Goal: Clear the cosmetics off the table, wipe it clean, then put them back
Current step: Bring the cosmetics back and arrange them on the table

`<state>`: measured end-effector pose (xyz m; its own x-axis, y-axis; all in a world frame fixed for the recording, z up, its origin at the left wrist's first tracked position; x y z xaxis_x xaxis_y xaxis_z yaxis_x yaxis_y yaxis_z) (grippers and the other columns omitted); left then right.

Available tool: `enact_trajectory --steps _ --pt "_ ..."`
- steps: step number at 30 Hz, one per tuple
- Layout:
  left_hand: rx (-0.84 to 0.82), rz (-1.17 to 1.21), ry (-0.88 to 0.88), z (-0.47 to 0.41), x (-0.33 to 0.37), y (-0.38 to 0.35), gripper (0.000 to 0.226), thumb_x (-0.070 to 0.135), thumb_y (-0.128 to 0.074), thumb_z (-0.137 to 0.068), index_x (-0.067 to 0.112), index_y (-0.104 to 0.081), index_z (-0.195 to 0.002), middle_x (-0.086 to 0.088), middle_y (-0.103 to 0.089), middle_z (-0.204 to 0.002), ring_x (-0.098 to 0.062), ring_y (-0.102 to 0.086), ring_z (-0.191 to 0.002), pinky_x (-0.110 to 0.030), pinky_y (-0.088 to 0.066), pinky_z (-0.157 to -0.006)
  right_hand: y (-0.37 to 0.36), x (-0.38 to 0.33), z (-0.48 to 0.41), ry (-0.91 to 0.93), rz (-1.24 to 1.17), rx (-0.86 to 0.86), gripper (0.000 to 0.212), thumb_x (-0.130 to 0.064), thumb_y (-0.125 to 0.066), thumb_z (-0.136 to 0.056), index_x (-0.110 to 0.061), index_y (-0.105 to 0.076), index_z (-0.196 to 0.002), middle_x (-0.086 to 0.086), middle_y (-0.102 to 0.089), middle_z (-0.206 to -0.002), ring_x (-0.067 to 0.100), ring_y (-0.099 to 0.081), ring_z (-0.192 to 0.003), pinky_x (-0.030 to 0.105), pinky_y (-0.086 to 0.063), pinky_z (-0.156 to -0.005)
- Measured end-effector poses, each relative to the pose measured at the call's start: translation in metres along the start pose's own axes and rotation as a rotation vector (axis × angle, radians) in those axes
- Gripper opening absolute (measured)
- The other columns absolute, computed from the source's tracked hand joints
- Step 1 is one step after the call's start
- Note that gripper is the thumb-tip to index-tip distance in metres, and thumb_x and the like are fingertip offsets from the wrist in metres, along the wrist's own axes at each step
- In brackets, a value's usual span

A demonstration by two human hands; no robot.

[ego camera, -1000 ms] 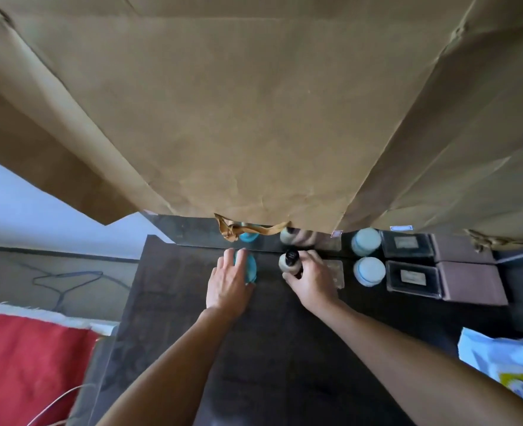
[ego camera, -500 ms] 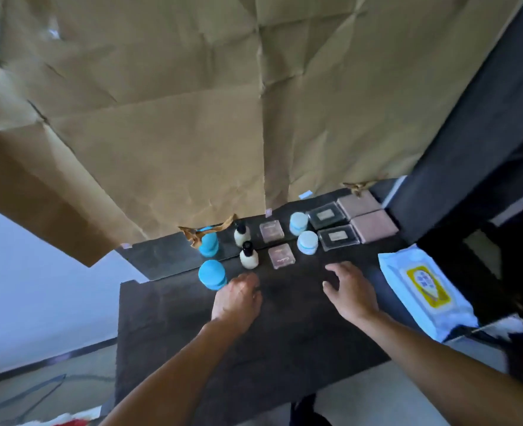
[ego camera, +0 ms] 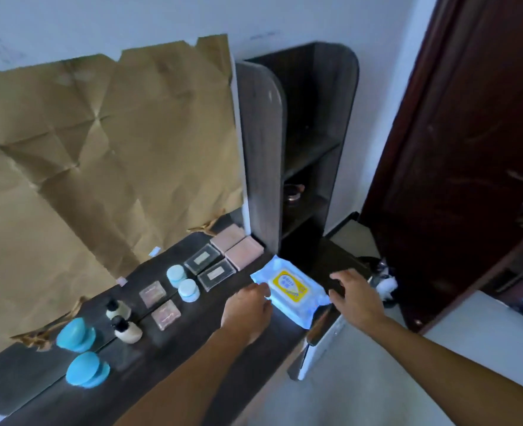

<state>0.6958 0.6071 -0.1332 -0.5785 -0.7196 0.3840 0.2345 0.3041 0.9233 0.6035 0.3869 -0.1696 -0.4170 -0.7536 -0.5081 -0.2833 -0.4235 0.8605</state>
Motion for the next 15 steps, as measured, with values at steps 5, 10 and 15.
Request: enact_trajectory --steps 5,10,15 --pt "0.002 0.013 0.037 -0.059 0.069 -0.041 0.025 0.030 -0.046 -0.093 0.024 -0.057 -0.114 0.002 -0.065 -0.112 -0.021 -0.061 -0.101 -0.029 -0.046 -0.079 0.047 0.079 -0.036 -0.001 0.019 -0.013 0.037 -0.027 -0.064 -0.084 -0.019 -0.059 -0.119 0.002 -0.057 -0.117 0.021 -0.059 -0.102 0.035 -0.050 -0.086" --pt "0.027 0.046 0.154 -0.099 0.116 -0.080 0.021 0.028 -0.045 -0.093 0.021 -0.059 -0.107 0.001 -0.066 -0.104 -0.021 -0.062 -0.092 -0.028 -0.042 -0.070 0.074 0.134 -0.080 0.059 0.088 -0.094 0.038 -0.029 -0.059 -0.087 -0.021 -0.056 -0.124 0.001 -0.056 -0.121 0.019 -0.057 -0.106 0.031 -0.045 -0.087" --pt "0.052 0.079 0.259 -0.118 0.133 -0.092 0.022 0.027 -0.049 -0.093 0.019 -0.059 -0.111 0.001 -0.063 -0.109 -0.020 -0.061 -0.095 -0.027 -0.044 -0.071 0.081 0.149 -0.129 0.163 0.110 -0.162 0.037 -0.031 -0.059 -0.087 -0.022 -0.056 -0.123 -0.001 -0.056 -0.118 0.018 -0.059 -0.103 0.032 -0.049 -0.083"
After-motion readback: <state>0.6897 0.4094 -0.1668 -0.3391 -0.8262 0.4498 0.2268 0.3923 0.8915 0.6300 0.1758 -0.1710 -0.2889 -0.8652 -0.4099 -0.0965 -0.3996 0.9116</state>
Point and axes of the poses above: each hand's wrist, its own z-axis away from the middle knuckle, its own y-axis out of the back of the hand, x = y × z, the point moved 6 cm from there along -z, towards the middle knuckle
